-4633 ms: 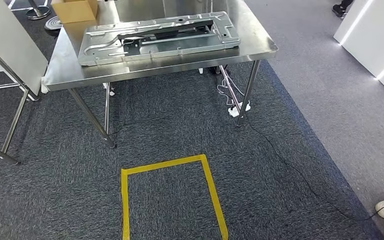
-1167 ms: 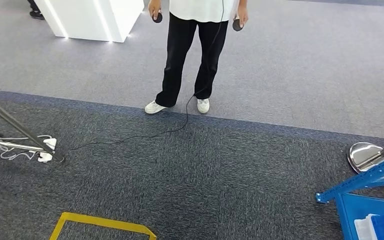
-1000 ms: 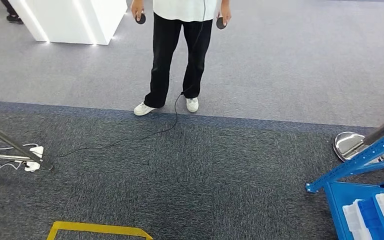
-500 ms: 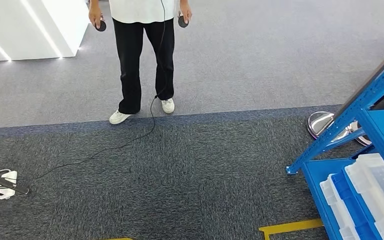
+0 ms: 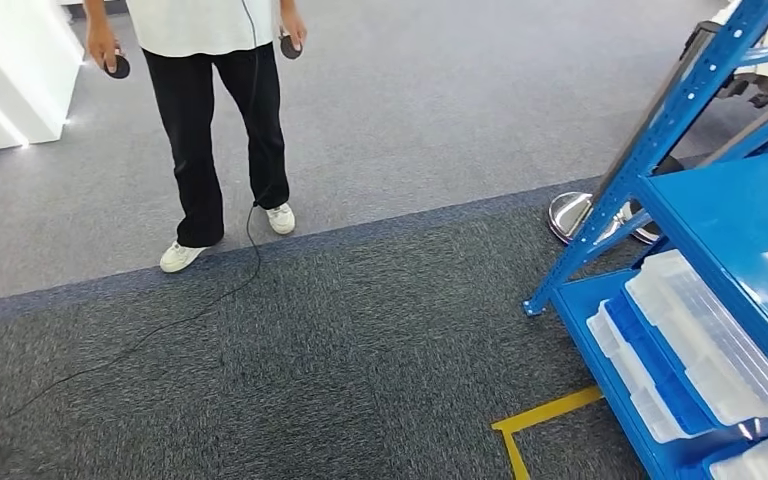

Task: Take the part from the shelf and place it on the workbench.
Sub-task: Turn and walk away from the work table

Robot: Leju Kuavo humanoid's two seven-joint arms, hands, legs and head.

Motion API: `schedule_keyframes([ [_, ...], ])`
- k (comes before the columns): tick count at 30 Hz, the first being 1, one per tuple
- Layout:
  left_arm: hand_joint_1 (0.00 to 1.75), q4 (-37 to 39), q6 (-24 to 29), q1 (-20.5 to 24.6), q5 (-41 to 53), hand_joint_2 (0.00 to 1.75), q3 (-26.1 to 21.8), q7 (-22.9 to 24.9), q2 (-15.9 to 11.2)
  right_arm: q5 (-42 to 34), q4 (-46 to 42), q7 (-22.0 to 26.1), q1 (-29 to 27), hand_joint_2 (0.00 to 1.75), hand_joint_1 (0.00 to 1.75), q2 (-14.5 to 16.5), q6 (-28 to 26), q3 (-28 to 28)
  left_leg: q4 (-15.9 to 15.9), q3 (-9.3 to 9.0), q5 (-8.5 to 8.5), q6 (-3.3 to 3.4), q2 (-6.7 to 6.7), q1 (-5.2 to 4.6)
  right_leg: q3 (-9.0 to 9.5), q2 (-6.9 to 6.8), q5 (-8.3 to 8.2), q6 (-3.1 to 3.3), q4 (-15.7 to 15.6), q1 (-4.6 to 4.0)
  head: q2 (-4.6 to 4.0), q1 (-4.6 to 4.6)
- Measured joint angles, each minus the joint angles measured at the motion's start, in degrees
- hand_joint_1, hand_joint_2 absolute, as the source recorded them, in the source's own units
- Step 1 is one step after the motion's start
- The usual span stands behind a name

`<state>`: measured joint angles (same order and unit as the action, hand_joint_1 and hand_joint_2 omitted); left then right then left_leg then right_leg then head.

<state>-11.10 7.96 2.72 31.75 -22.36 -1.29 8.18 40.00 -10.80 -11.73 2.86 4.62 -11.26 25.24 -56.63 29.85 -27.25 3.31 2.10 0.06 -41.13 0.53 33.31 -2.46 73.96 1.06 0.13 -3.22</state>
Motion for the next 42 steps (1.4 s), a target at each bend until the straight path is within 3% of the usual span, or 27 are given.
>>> schedule_keyframes([
  [2, 0.0, 0.0, -0.07, 0.07, 0.09, 0.0, 0.0, 0.22, 0.07, 0.0, 0.0, -0.09, -0.1, 0.0, 0.0, -0.08, 0.0, 0.02, -0.18, 0.05, -0.13, -0.16, 1.5, -0.03, 2.74, -0.72, -2.64, -0.13, -4.22, 0.11, 0.0, -0.01],
  [4, 0.0, 0.0, -0.15, 0.17, 0.15, 0.0, 0.0, 0.28, 0.2, 0.0, -0.02, -0.12, -0.06, 0.0, 0.0, -0.23, -0.01, 0.04, -0.58, 0.04, -0.47, -0.64, 2.72, -0.17, 7.15, -2.93, -5.41, 0.25, -12.15, 0.0, 0.0, -0.01],
  [5, 0.0, 0.0, -0.19, 0.2, 0.19, 0.0, 0.0, 0.27, 0.23, 0.0, -0.04, -0.12, 0.02, 0.0, 0.0, -0.27, -0.02, 0.05, -0.75, 0.05, -0.68, -0.97, 3.14, -0.27, 8.36, -3.73, -5.97, 0.6, -14.37, -0.14, 0.0, 0.0],
  [6, 0.0, 0.0, -0.25, 0.29, 0.26, 0.0, 0.0, 0.26, 0.26, 0.01, -0.05, -0.1, 0.06, 0.0, 0.0, -0.3, -0.04, 0.08, -0.86, -0.04, -0.86, -1.31, 3.57, -0.36, 8.85, -4.12, -6.09, 0.99, -15.43, -0.3, 0.0, 0.03],
  [8, 0.0, 0.0, -0.39, 0.52, 0.44, 0.0, -0.01, 0.2, 0.29, 0.1, -0.07, -0.06, 0.0, 0.0, 0.0, -0.3, -0.06, 0.23, -0.85, -0.42, -1.08, -1.93, 4.36, -0.38, 8.8, -3.17, -6.26, 1.71, -15.43, -0.44, 0.0, 0.06],
  [9, 0.0, 0.0, -0.45, 0.64, 0.52, 0.0, -0.01, 0.16, 0.31, 0.15, -0.07, -0.03, -0.05, 0.0, 0.0, -0.29, -0.07, 0.34, -1.12, -0.56, -1.39, -2.26, 4.16, -0.25, 8.82, -2.63, -6.42, 2.08, -15.61, -0.34, 0.0, 0.07],
  [11, 0.0, 0.0, -0.53, 0.69, 0.61, 0.0, -0.02, 0.07, 0.33, 0.23, -0.07, -0.01, 0.04, 0.0, 0.0, -0.27, -0.07, 0.48, -4.27, 0.58, -3.88, -2.89, 1.85, 0.03, 8.8, -1.53, -6.81, 2.79, -15.93, -0.03, 0.0, 0.15],
  [13, 0.0, 0.0, -0.6, 0.53, 0.62, 0.0, -0.02, 0.04, 0.34, 0.27, -0.07, 0.02, 0.17, 0.0, 0.0, -0.27, -0.07, 0.51, -11.46, 3.75, -8.04, -3.29, -0.83, 0.26, 8.5, -0.34, -7.0, 3.15, -15.93, -0.01, 0.0, 0.25],
  [14, 0.0, 0.0, -0.61, 0.43, 0.62, 0.0, -0.02, 0.04, 0.34, 0.28, -0.07, 0.03, 0.18, 0.0, 0.0, -0.28, -0.07, 0.53, -14.95, 5.35, -9.42, -3.37, -1.27, 0.31, 8.35, 0.36, -7.06, 3.22, -15.86, -0.06, 0.0, 0.25],
  [15, 0.0, 0.0, -0.61, 0.35, 0.62, 0.0, -0.02, 0.04, 0.34, 0.28, -0.07, 0.04, 0.17, 0.0, 0.0, -0.28, -0.07, 0.54, -16.95, 6.29, -9.71, -3.36, -1.45, 0.33, 8.23, 1.12, -7.1, 3.25, -15.75, -0.12, 0.0, 0.25],
  [16, 0.0, 0.0, -0.62, 0.3, 0.62, 0.0, -0.02, 0.04, 0.34, 0.28, -0.07, 0.04, 0.15, 0.0, 0.0, -0.29, -0.07, 0.56, -16.8, 6.27, -8.8, -3.27, -1.56, 0.34, 8.15, 1.91, -7.11, 3.26, -15.6, -0.16, 0.0, 0.25],
  [17, 0.0, 0.0, -0.62, 0.29, 0.62, 0.0, -0.02, 0.04, 0.34, 0.28, -0.07, 0.04, 0.13, 0.0, 0.0, -0.3, -0.07, 0.56, -14.41, 5.2, -6.86, -3.08, -1.81, 0.34, 8.14, 2.71, -7.1, 3.23, -15.45, -0.18, 0.0, 0.25],
  [19, 0.0, 0.0, -0.62, 0.25, 0.62, 0.0, -0.02, 0.05, 0.33, 0.29, -0.07, 0.05, 0.17, 0.0, 0.0, -0.24, -0.07, 0.57, -6.53, 1.79, -2.77, -2.54, -4.02, 0.35, 8.07, 4.19, -7.1, 3.02, -15.21, -0.2, 0.0, 0.25],
  [20, 0.0, 0.0, -0.61, 0.22, 0.62, 0.0, -0.02, 0.05, 0.33, 0.3, -0.07, 0.06, 0.22, 0.0, 0.0, -0.21, -0.07, 0.57, -3.56, 0.57, -1.68, -2.35, -5.15, 0.34, 7.91, 4.87, -7.18, 2.78, -15.13, -0.19, 0.0, 0.26],
  [22, 0.0, 0.0, -0.61, 0.34, 0.62, 0.0, -0.03, 0.05, 0.32, 0.3, -0.07, 0.09, 0.18, 0.0, 0.0, -0.16, -0.07, 0.57, -1.56, -0.16, -1.41, -2.14, -6.03, 0.2, 7.47, 6.04, -7.5, 2.03, -15.14, -0.05, 0.0, 0.25],
  [24, 0.0, 0.0, -0.61, 0.57, 0.63, 0.0, -0.04, 0.05, 0.36, 0.31, -0.06, 0.1, -0.07, 0.0, 0.0, -0.22, -0.07, 0.65, -0.98, -0.34, -0.96, -1.71, -4.87, 0.23, 7.11, 6.61, -7.72, 1.25, -15.21, 0.08, 0.0, 0.23],
  [26, 0.0, 0.0, -0.62, 0.59, 0.63, 0.0, -0.06, 0.04, 0.44, 0.3, -0.05, 0.1, -0.11, 0.0, 0.0, -0.34, -0.08, 0.78, -0.17, -0.51, -0.32, -0.93, -3.43, 0.43, 5.99, 4.46, -6.12, 0.89, -13.05, -0.16, 0.0, 0.1],
  [28, 0.0, 0.0, -0.66, 0.41, 0.64, 0.0, -0.07, 0.02, 0.53, 0.3, -0.05, 0.11, 0.07, 0.0, 0.0, -0.39, -0.07, 0.87, 0.07, -0.39, -0.1, -0.42, -1.87, 0.34, 3.04, 1.4, -2.41, 0.79, -6.69, -0.28, 0.0, -0.03],
  [29, 0.0, 0.0, -0.71, 0.32, 0.66, 0.0, -0.07, 0.03, 0.55, 0.3, -0.05, 0.11, 0.12, 0.0, 0.0, -0.39, -0.07, 0.9, 0.01, -0.27, -0.12, -0.31, -1.0, 0.22, 1.41, 0.64, -0.84, 0.69, -3.11, -0.23, 0.0, -0.05],
  [30, 0.0, 0.0, -0.78, 0.25, 0.69, 0.0, -0.07, 0.05, 0.56, 0.31, -0.05, 0.12, 0.12, 0.0, 0.0, -0.38, -0.07, 0.94, -0.05, -0.18, -0.16, -0.3, -0.19, 0.13, 0.36, 0.21, -0.08, 0.61, -0.64, -0.19, 0.0, -0.05],
  [31, 0.0, 0.0, -0.86, 0.25, 0.74, 0.0, -0.07, 0.07, 0.57, 0.32, -0.05, 0.13, 0.08, 0.0, 0.0, -0.39, -0.08, 1.0, -0.12, -0.13, -0.23, -0.33, 0.59, 0.08, 0.44, -0.08, -0.48, 0.55, -0.33, -0.16, 0.0, -0.05],
  [32, 0.0, 0.0, -0.91, 0.3, 0.79, 0.0, -0.08, 0.09, 0.58, 0.33, -0.05, 0.13, 0.03, 0.0, 0.0, -0.42, -0.08, 1.06, -0.2, -0.13, -0.32, -0.42, 1.32, 0.06, 1.75, -0.5, -1.86, 0.54, -2.37, -0.15, 0.0, -0.06],
  [35, 0.0, 0.0, -1.0, 0.46, 0.87, 0.0, -0.09, 0.09, 0.65, 0.36, -0.08, 0.2, 0.15, 0.0, 0.0, -0.48, -0.11, 1.16, -0.61, -0.36, -0.83, -1.11, 3.05, -0.18, 7.93, -3.45, -6.02, 1.05, -13.21, -0.53, 0.0, -0.04],
  [37, 0.0, 0.0, -1.05, 0.6, 0.97, 0.0, -0.09, 0.09, 0.68, 0.38, -0.09, 0.33, 0.25, 0.0, 0.0, -0.48, -0.14, 1.27, -0.74, -0.59, -1.09, -1.7, 3.98, -0.43, 8.77, -4.04, -6.19, 1.66, -15.23, -0.91, 0.0, -0.02],
  [39, 0.0, 0.0, -1.11, 0.87, 1.13, 0.0, -0.09, 0.14, 0.71, 0.43, -0.09, 0.43, 0.15, 0.0, 0.0, -0.48, -0.15, 1.39, -0.78, -0.87, -1.32, -2.26, 4.66, -0.42, 8.66, -2.92, -6.48, 2.25, -15.5, -0.76, 0.0, -0.02],
  [40, 0.0, 0.0, -1.14, 0.97, 1.2, 0.0, -0.09, 0.16, 0.73, 0.45, -0.09, 0.45, 0.15, 0.0, 0.0, -0.46, -0.15, 1.43, -1.29, -0.78, -1.86, -2.61, 4.01, -0.32, 8.69, -2.37, -6.63, 2.58, -15.64, -0.62, 0.0, 0.01],
  [42, 0.0, 0.0, -1.16, 1.04, 1.28, 0.0, -0.09, 0.22, 0.74, 0.52, -0.09, 0.47, 0.26, 0.0, 0.0, -0.42, -0.15, 1.44, -5.34, 0.88, -4.72, -3.22, 1.2, -0.02, 8.71, -1.31, -6.98, 3.16, -15.92, -0.3, 0.0, 0.1],
])
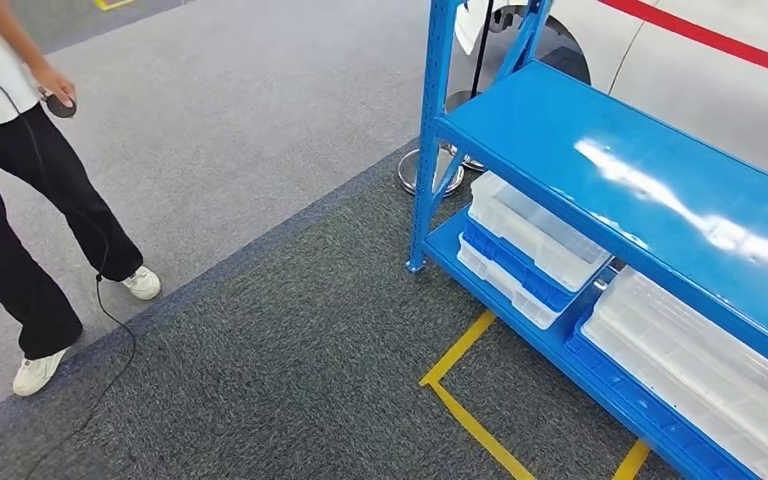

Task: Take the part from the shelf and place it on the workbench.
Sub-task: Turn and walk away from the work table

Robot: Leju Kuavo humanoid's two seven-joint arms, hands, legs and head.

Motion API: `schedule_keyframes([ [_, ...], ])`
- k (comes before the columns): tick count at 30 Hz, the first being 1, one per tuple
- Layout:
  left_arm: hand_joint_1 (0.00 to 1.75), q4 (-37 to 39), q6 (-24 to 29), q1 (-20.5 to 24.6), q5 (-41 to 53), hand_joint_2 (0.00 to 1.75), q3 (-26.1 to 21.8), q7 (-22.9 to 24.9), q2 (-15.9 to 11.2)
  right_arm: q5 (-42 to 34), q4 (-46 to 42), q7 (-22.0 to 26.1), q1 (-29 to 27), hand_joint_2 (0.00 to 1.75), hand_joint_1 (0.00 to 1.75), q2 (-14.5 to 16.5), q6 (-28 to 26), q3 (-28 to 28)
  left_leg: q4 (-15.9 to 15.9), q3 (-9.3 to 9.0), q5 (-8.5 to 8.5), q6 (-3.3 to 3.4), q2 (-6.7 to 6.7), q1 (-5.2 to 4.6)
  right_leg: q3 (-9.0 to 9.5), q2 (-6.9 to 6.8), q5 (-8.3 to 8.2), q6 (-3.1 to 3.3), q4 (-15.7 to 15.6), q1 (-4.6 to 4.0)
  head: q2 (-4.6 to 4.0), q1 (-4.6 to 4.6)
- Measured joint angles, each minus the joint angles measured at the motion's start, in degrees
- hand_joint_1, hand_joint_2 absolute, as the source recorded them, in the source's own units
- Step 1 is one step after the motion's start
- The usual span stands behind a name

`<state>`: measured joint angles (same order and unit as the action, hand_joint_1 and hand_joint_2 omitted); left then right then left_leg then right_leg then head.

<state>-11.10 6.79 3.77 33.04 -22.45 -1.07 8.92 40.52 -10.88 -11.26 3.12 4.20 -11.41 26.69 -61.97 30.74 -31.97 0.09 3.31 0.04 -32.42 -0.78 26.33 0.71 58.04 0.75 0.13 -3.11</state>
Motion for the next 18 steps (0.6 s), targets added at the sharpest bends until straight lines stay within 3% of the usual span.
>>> schedule_keyframes([
  [2, 0.0, 0.0, -0.03, -0.06, 0.01, 0.0, 0.0, 0.04, 0.01, 0.14, 0.0, 0.01, 0.11, 0.0, 0.0, 0.01, 0.0, 0.0, -7.73, 3.56, -3.79, -0.34, -2.23, 0.2, -0.33, 1.3, -0.18, 0.28, 0.05, -0.03, 0.0, 0.07],
  [3, 0.0, 0.0, -0.05, -0.13, 0.01, 0.0, 0.0, 0.05, 0.03, 0.21, 0.0, 0.01, 0.11, 0.0, 0.0, -0.01, 0.0, 0.0, -10.81, 5.05, -4.7, -0.39, -2.53, 0.23, -0.46, 2.07, -0.23, 0.33, 0.12, -0.05, 0.0, 0.06],
  [4, 0.0, 0.0, -0.05, -0.2, 0.01, 0.0, 0.0, 0.07, 0.04, 0.27, 0.0, 0.0, 0.09, 0.0, 0.0, -0.02, 0.01, 0.0, -12.05, 5.74, -4.45, -0.35, -2.67, 0.23, -0.55, 2.89, -0.26, 0.35, 0.23, -0.07, 0.0, 0.06],
  [5, 0.0, 0.0, -0.06, -0.23, 0.01, 0.0, 0.0, 0.09, 0.06, 0.35, 0.0, -0.01, 0.07, 0.0, 0.0, -0.03, 0.01, 0.0, -10.95, 5.33, -3.03, -0.23, -2.8, 0.23, -0.58, 3.71, -0.27, 0.34, 0.36, -0.08, 0.0, 0.06],
  [6, 0.0, 0.0, -0.06, -0.24, 0.01, 0.0, 0.0, 0.11, 0.07, 0.41, 0.0, -0.01, 0.05, 0.0, 0.0, -0.02, 0.02, 0.0, -7.76, 3.96, -0.78, 0.02, -3.29, 0.23, -0.57, 4.53, -0.27, 0.32, 0.49, -0.08, 0.0, 0.05],
  [8, 0.0, 0.0, -0.06, -0.31, 0.03, 0.0, 0.0, 0.15, 0.06, 0.54, 0.0, -0.01, 0.11, 0.0, 0.0, 0.08, 0.02, 0.0, -0.06, 0.76, 2.94, 0.63, -6.02, 0.29, -0.72, 6.0, -0.33, 0.1, 0.72, -0.08, 0.0, 0.04],
  [10, 0.0, 0.0, -0.06, -0.34, 0.09, 0.0, 0.0, 0.2, 0.06, 0.62, 0.0, 0.01, 0.19, 0.0, 0.0, 0.19, 0.01, 0.01, 3.64, -0.65, 3.83, 0.93, -7.95, 0.27, -1.24, 7.28, -0.57, -0.54, 0.85, 0.02, 0.0, 0.05],
  [12, 0.0, 0.0, -0.06, -0.22, 0.14, 0.0, -0.01, 0.27, 0.1, 0.65, 0.01, 0.01, 0.0, 0.0, 0.0, 0.16, -0.01, 0.03, 4.26, -0.81, 3.94, 1.16, -7.07, 0.35, -1.69, 8.58, -0.97, -1.42, 0.72, 0.1, 0.0, 0.06],
  [13, 0.0, 0.0, -0.07, -0.17, 0.16, 0.0, -0.02, 0.31, 0.16, 0.66, 0.02, 0.01, -0.13, 0.0, 0.0, 0.1, -0.02, 0.05, 4.65, -0.94, 4.22, 1.45, -6.36, 0.46, -1.93, 8.27, -0.81, -1.75, 0.92, 0.03, 0.0, 0.02],
  [15, 0.0, 0.0, -0.1, -0.19, 0.19, 0.0, -0.04, 0.35, 0.34, 0.66, 0.02, 0.01, -0.17, 0.0, 0.0, -0.01, -0.03, 0.1, 5.44, -1.1, 4.76, 2.15, -4.72, 0.73, -3.5, 5.47, 1.44, -2.2, 4.16, -0.24, 0.0, -0.22],
  [16, 0.0, 0.0, -0.14, -0.26, 0.2, 0.0, -0.04, 0.37, 0.41, 0.66, 0.02, 0.01, -0.1, 0.0, 0.0, -0.01, -0.03, 0.11, 5.52, -1.12, 4.85, 2.36, -3.88, 0.61, -5.01, 3.5, 3.36, -2.34, 7.38, -0.25, 0.0, -0.35],
  [18, 0.0, 0.0, -0.21, -0.49, 0.25, 0.0, -0.04, 0.42, 0.49, 0.67, 0.02, 0.01, 0.03, 0.0, 0.0, 0.01, -0.02, 0.11, 5.42, -0.97, 4.79, 2.51, -2.07, 0.43, -8.27, 1.63, 6.51, -2.72, 14.51, -0.06, 0.0, -0.44],
])
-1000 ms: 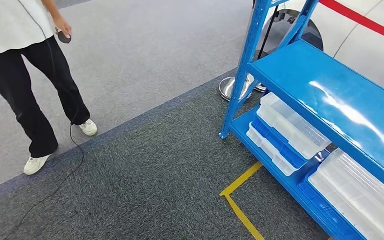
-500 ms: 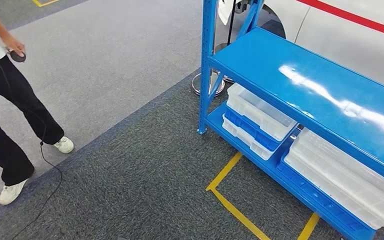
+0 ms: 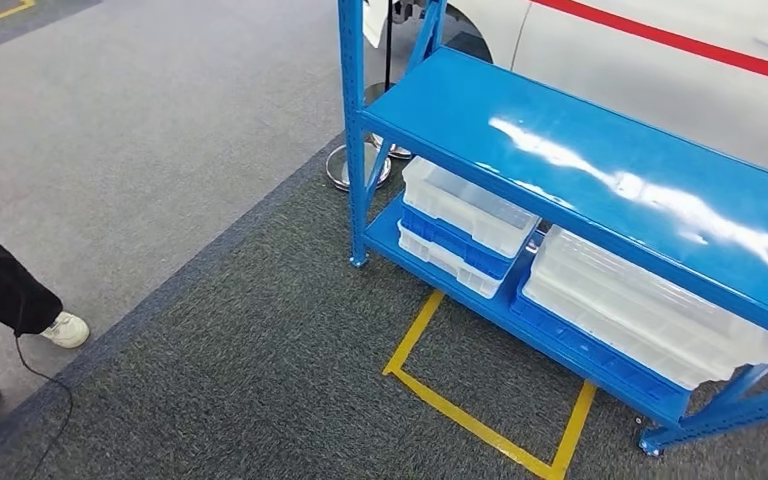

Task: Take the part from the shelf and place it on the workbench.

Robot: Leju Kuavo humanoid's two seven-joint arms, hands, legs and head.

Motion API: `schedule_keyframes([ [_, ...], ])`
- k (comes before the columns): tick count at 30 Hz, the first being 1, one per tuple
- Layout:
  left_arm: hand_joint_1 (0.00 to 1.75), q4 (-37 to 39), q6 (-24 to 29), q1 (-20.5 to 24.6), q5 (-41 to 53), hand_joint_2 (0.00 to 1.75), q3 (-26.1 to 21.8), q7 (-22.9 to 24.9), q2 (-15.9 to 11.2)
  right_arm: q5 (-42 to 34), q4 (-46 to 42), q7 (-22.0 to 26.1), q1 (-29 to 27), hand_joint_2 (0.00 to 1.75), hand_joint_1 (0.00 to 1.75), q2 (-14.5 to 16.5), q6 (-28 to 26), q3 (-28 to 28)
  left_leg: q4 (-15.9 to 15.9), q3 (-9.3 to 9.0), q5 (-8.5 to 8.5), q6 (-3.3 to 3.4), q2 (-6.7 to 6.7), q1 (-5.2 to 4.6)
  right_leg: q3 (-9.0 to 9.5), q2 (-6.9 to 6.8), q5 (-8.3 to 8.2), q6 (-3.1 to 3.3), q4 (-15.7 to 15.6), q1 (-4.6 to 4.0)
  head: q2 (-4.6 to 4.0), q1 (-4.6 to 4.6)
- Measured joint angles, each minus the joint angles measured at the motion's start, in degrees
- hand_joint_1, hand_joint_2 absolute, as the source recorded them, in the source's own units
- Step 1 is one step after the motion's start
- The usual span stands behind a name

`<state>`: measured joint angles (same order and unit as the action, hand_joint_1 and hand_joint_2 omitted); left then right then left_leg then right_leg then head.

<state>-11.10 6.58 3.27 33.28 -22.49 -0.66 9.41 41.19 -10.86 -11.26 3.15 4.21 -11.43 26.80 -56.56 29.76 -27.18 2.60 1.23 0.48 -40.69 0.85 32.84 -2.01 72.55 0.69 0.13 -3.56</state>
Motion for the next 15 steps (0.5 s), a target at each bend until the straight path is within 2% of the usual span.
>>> schedule_keyframes([
  [1, 0.0, 0.0, -0.02, -0.08, 0.07, 0.0, 0.0, 0.03, 0.0, 0.01, 0.0, 0.0, -0.02, 0.0, 0.0, 0.0, 0.0, 0.01, -0.07, 0.03, -0.08, -0.01, 0.84, -0.04, -0.62, -0.28, 0.14, -0.17, 1.53, 0.14, 0.0, -0.01],
  [2, 0.0, 0.0, -0.04, -0.07, 0.15, 0.0, 0.0, 0.06, -0.01, 0.01, 0.0, 0.0, -0.07, 0.0, 0.0, -0.01, 0.0, 0.01, -0.13, 0.02, -0.18, -0.07, 1.64, -0.04, -0.22, -0.53, -0.7, -0.31, 1.09, 0.29, 0.0, -0.01],
  [3, 0.0, 0.0, -0.08, 0.0, 0.24, 0.0, 0.0, 0.08, -0.01, 0.01, 0.0, 0.0, -0.13, 0.0, 0.0, -0.02, 0.0, 0.02, -0.2, -0.06, -0.31, -0.18, 2.32, -0.02, 1.38, -0.97, -2.4, -0.41, -1.66, 0.42, 0.0, -0.01],
  [4, 0.0, 0.0, -0.12, 0.1, 0.31, 0.0, 0.0, 0.09, 0.0, 0.01, -0.01, 0.0, -0.15, 0.0, 0.0, -0.04, 0.0, 0.02, -0.32, -0.18, -0.49, -0.39, 2.94, -0.03, 3.71, -2.04, -4.17, -0.4, -5.9, 0.48, 0.0, -0.02],
  [6, 0.0, 0.0, -0.19, 0.24, 0.37, 0.0, 0.0, 0.08, 0.01, 0.03, -0.02, 0.0, 0.0, 0.0, 0.0, -0.06, 0.01, 0.02, -0.63, -0.39, -0.96, -1.06, 4.0, -0.3, 7.17, -4.33, -6.2, 0.16, -12.34, 0.26, 0.0, 0.0],
  [7, 0.0, 0.0, -0.21, 0.29, 0.39, 0.0, 0.0, 0.08, 0.0, 0.05, -0.02, 0.0, 0.07, 0.0, 0.0, -0.06, 0.02, 0.03, -0.74, -0.51, -1.17, -1.41, 4.47, -0.44, 7.76, -4.95, -6.31, 0.56, -13.61, 0.09, 0.0, 0.02],
  [9, 0.0, 0.0, -0.22, 0.46, 0.4, 0.0, 0.0, 0.05, -0.01, 0.13, -0.02, 0.0, 0.05, 0.0, 0.0, -0.05, 0.02, 0.05, -0.69, -0.88, -1.39, -2.03, 5.44, -0.52, 7.58, -4.06, -6.31, 1.31, -13.66, -0.06, 0.0, 0.04],
  [10, 0.0, 0.0, -0.22, 0.56, 0.42, 0.0, 0.0, 0.04, -0.01, 0.16, -0.02, 0.0, -0.01, 0.0, 0.0, -0.02, 0.03, 0.07, -0.91, -1.0, -1.71, -2.36, 5.16, -0.4, 7.59, -3.48, -6.44, 1.66, -13.83, 0.04, 0.0, 0.05],
  [12, 0.0, 0.0, -0.22, 0.65, 0.46, 0.0, 0.0, -0.01, -0.01, 0.24, -0.02, 0.0, 0.03, 0.0, 0.0, 0.07, 0.07, 0.1, -3.72, 0.03, -3.94, -2.95, 2.61, -0.12, 7.62, -2.28, -6.79, 2.45, -14.2, 0.36, 0.0, 0.08],
  [13, 0.0, 0.0, -0.23, 0.61, 0.48, 0.0, 0.0, -0.02, -0.01, 0.29, -0.02, 0.0, 0.1, 0.0, 0.0, 0.11, 0.08, 0.11, -6.81, 1.42, -5.86, -3.15, 0.88, 0.03, 7.55, -1.69, -6.92, 2.72, -14.27, 0.43, 0.0, 0.1],
  [14, 0.0, 0.0, -0.23, 0.54, 0.49, 0.0, 0.0, -0.03, -0.01, 0.36, -0.02, 0.0, 0.16, 0.0, 0.0, 0.12, 0.09, 0.13, -10.65, 3.23, -7.88, -3.26, -0.17, 0.06, 7.41, -1.03, -6.99, 2.9, -14.25, 0.42, 0.0, 0.11],
  [15, 0.0, 0.0, -0.24, 0.5, 0.49, 0.0, 0.0, -0.03, -0.01, 0.4, -0.02, 0.0, 0.19, 0.0, 0.0, 0.12, 0.09, 0.13, -12.78, 4.23, -8.97, -3.31, -0.51, 0.08, 7.33, -0.7, -7.03, 2.96, -14.24, 0.41, 0.0, 0.11],
])
